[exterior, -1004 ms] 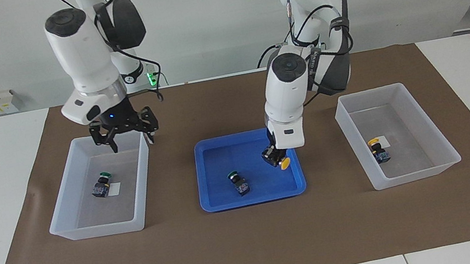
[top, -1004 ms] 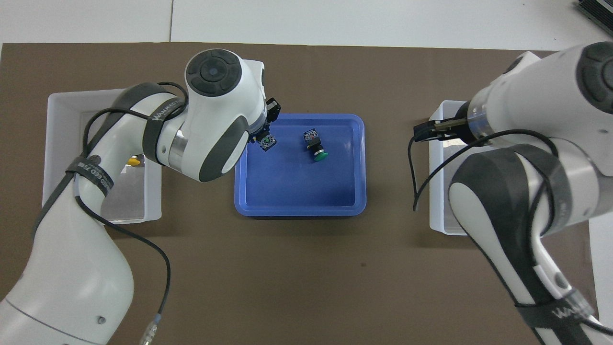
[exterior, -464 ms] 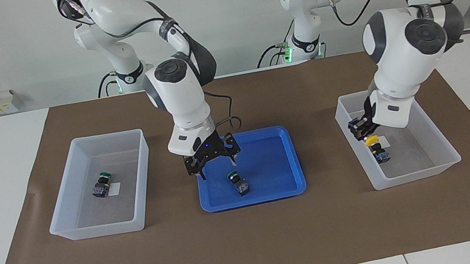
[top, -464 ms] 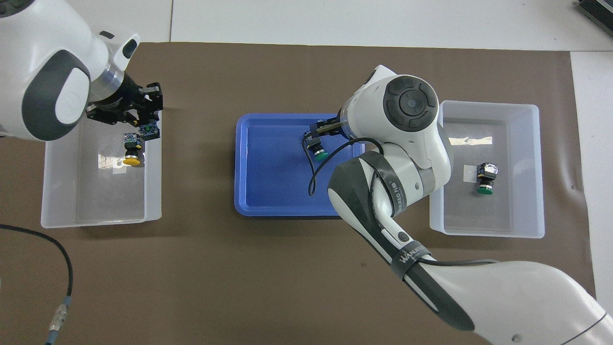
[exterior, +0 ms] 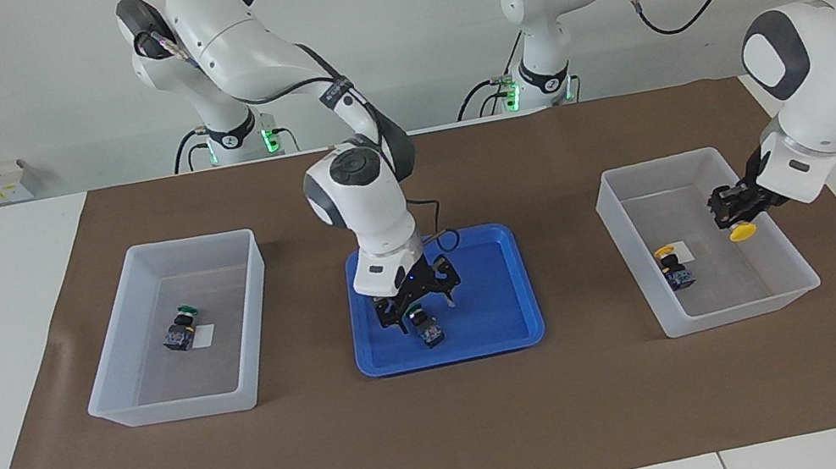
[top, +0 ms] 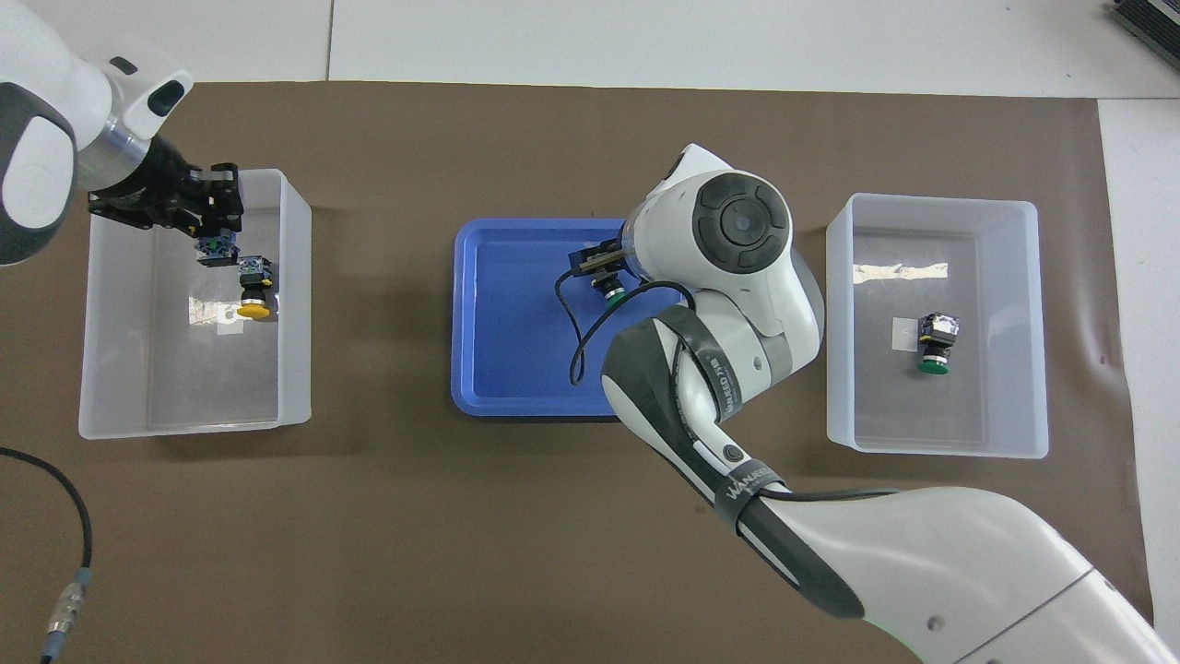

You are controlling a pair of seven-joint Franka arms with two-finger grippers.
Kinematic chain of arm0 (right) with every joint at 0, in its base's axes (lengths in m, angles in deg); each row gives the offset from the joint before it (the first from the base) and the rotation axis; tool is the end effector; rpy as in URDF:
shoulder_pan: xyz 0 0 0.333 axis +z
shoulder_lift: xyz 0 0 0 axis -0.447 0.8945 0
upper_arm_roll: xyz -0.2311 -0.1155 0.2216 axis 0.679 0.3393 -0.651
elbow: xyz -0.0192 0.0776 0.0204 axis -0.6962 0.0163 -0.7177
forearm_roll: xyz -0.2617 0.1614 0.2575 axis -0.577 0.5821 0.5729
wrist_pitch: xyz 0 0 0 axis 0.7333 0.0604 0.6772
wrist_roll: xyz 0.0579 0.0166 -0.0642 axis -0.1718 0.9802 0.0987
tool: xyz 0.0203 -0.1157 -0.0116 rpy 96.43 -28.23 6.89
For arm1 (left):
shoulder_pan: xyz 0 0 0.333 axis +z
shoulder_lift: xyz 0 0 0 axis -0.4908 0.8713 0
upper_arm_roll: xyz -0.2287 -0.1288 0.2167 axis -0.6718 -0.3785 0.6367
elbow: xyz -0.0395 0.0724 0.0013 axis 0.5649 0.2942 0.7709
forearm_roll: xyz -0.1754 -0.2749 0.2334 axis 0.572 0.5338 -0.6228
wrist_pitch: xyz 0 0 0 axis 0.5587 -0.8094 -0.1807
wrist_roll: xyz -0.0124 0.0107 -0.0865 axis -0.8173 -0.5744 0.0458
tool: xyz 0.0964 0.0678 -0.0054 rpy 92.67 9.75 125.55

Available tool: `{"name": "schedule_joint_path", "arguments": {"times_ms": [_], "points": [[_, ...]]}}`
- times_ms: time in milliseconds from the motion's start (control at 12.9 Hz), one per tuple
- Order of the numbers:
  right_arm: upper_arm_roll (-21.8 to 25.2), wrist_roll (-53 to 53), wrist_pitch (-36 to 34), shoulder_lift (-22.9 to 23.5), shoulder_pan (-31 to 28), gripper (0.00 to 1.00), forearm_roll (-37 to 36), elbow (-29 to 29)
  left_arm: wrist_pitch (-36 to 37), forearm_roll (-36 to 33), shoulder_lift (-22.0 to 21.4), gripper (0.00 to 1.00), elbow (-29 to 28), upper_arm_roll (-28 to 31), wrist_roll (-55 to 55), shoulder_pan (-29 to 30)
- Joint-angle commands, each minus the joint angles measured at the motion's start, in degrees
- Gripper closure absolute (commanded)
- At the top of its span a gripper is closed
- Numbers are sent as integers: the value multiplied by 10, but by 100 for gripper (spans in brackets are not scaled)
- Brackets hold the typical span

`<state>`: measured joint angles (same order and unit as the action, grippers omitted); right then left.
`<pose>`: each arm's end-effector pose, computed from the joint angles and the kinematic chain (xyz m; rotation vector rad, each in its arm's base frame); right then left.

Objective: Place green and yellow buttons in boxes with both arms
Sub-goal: 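Lower the yellow button into its box while the right gripper grasps green, then open the left gripper in the box while the right gripper lifts green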

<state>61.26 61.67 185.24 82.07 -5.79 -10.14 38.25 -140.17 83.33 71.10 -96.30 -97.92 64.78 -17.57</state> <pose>0.6424 0.3563 0.3230 -2.9527 -0.4606 -0.3723 0.6768 0.0518 0.4717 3.1339 -0.0717 -0.0682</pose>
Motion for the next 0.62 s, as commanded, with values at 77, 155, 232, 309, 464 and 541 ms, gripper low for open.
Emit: {"name": "schedule_joint_path", "arguments": {"times_ms": [77,155,232,309,464,541], "points": [[-1,12,43,-3,-5,0,-33,37,-154,6,-72,100,-190,-4,-23,17],[-1,9,45,-3,-5,0,-34,37,-176,6,-73,100,-210,-3,-24,17],[-1,6,45,-3,-3,2,-34,38,-195,6,-71,100,-219,-2,-24,18],[-1,6,47,-2,-4,8,-34,40,-216,6,-68,100,-233,-1,-24,19],[-1,4,66,8,-2,17,-34,40,-266,5,-61,100,-266,-1,-24,28],[-1,5,67,8,-3,27,-34,40,-282,5,-54,100,-274,-1,-24,31]]}}
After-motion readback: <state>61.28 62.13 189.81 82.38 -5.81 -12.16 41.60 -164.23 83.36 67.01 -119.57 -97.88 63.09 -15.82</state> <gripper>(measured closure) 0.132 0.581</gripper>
